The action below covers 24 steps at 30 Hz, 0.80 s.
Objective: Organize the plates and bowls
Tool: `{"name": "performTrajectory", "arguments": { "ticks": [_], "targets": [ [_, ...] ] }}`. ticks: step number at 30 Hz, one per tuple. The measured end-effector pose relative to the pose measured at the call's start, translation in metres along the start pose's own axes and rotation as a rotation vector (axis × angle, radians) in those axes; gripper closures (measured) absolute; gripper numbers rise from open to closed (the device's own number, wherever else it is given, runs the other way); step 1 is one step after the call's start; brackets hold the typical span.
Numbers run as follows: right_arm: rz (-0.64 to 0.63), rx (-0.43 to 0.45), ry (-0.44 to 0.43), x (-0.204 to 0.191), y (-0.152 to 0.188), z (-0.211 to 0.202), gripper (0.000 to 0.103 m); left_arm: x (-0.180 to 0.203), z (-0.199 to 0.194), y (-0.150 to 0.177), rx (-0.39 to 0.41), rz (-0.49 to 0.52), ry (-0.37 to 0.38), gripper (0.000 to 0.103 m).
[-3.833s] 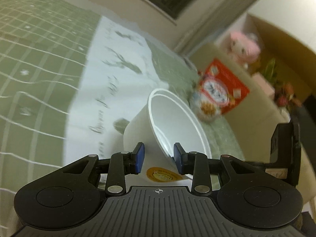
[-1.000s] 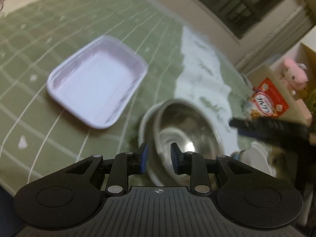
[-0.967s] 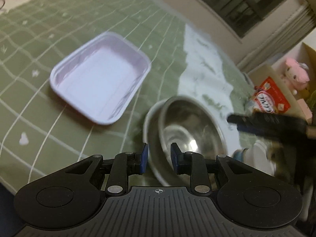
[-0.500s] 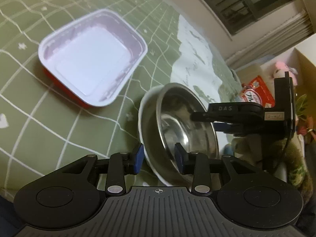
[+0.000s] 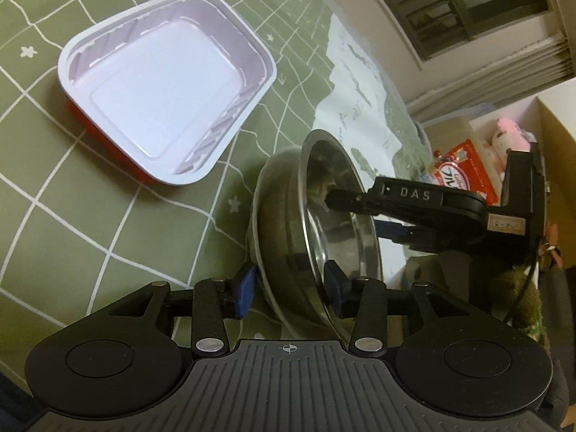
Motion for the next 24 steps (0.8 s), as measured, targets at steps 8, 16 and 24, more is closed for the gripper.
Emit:
{"name": "performTrajectory", "arguments": {
  "ticks": [8, 16, 24],
  "targets": [
    [-0.170, 0.080, 0.139, -0.020, -0.002, -0.018, 0.037, -0.012, 0.008, 0.006, -0.040, -0.031, 0.026, 0.062],
    [-0.084, -0.079, 0.129, 0.000, -0.016, 0.011, 0.030, -0.013, 0.009, 0.006, -0.044, -0.017, 0.044, 0.061],
    [-0.020, -0.088, 0.115, -0.005, -0.009, 0.012, 0.023, -0.012, 0.008, -0.007, -0.042, 0.035, -0.005, 0.061]
  ]
}}
Point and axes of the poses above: each gripper's, at about its wrist camera, not at the fingertips, and z roughly the way its jaws point, x to its right, y to its underside, the point moved 5 cm from there along z, roughly the way its jaws point
